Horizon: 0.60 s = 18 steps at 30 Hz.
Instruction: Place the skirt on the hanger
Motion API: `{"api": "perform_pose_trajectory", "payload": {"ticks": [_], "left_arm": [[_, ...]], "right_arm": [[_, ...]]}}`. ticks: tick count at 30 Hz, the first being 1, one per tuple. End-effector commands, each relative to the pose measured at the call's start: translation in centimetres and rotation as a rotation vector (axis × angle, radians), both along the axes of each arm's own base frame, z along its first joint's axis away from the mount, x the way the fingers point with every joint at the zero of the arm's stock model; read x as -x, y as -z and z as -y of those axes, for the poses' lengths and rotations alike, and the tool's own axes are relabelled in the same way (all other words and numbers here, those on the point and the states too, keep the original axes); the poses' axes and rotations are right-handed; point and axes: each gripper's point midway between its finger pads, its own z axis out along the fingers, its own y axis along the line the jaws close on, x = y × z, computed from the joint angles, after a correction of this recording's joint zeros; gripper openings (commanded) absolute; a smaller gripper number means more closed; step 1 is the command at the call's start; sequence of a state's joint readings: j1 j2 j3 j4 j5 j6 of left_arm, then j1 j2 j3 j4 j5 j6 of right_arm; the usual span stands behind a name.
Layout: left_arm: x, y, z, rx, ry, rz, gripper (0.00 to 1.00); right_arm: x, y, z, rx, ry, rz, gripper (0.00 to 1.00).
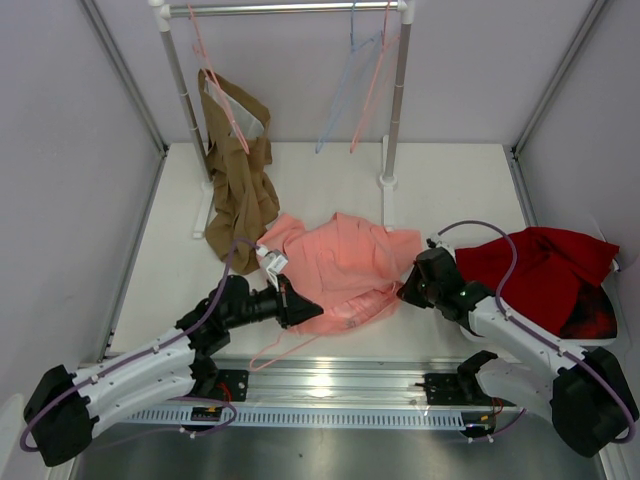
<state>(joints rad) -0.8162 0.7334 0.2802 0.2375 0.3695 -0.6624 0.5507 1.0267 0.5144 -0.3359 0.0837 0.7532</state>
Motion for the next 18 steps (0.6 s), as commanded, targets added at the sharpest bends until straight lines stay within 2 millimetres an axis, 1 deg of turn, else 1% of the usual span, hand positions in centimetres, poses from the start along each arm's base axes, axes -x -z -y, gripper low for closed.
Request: {"api": "perform_pose_trajectory", "payload": {"ticks": [1, 2, 3, 4, 6, 10, 12, 18], "left_arm": [[-0.6, -2.9, 0.7, 0.082, 0.003, 0.089, 0.00], [-0.6, -2.9, 0.8, 0.085, 0.004, 0.090, 0.00], [-0.6, -3.1, 0.9, 0.090, 0.009, 0.093, 0.00], [-0.5, -3.1, 1.0, 0.092, 0.016, 0.093, 0.00], [-0.4, -3.1, 1.1, 0.097, 0.024, 0.094, 0.00], [-0.3, -2.6, 1.5, 0.097, 0.047, 0.078, 0.00], [-0.4, -1.9, 1.5, 0.085, 0.040, 0.064, 0.00], [-0.9, -1.3, 1.7, 0.079, 0.024, 0.054, 0.00]], "right_arm": [[-0.4, -0.6, -0.7, -0.083, -0.002, 0.027, 0.02], [-0.3, -0.4, -0.6, -0.092, 0.000, 0.027, 0.03], [-0.8, -0.6, -0.3, -0.103, 0.020, 0.044, 0.03], [-0.2, -0.3, -0.7, -0.134, 0.000, 0.024, 0.03], [-0.4, -0.4, -0.6, -0.157, 0.007, 0.035, 0.03], [-0.5, -0.5, -0.1, -0.181, 0.029, 0.038, 0.03], [-0.5, -0.5, 0.1, -0.179, 0.034, 0.038, 0.03], [-0.3, -0.3, 0.4, -0.172, 0.046, 0.025, 0.03]]}}
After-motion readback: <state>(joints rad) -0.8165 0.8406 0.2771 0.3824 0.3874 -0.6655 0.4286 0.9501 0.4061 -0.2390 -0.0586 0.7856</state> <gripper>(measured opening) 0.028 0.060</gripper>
